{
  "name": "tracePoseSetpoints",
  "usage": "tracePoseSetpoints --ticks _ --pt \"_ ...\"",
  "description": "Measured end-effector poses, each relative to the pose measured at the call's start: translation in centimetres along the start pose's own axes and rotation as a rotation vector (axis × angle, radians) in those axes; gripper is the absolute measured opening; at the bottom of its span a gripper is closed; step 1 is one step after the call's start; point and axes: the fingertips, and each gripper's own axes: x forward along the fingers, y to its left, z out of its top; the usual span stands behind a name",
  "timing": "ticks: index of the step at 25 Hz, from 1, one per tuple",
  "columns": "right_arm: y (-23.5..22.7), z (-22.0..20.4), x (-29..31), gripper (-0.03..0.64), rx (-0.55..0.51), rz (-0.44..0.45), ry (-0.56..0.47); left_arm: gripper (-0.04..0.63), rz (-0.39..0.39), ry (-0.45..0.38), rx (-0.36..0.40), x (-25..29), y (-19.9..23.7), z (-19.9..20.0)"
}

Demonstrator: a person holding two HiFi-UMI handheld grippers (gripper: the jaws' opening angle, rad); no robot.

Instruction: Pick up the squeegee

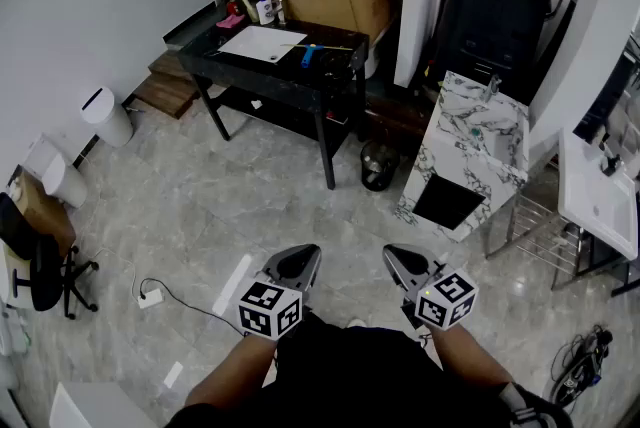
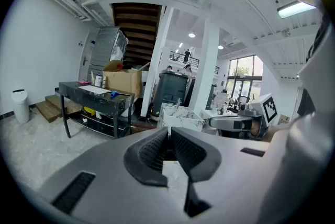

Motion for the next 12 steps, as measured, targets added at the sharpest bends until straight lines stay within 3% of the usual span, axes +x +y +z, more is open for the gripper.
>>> tracePoseSetpoints --ticks 5,12 --pt "0.82 0.29 0.06 0.008 -0.013 0.038 0.017 0.031 0.033 -0.011 -0.005 -0.06 0.73 -0.03" --pt "0.54 0.54 0.45 0.008 -0.016 0.051 0.015 0.031 0.013 -0.027 0.003 0.35 0.02 0.83"
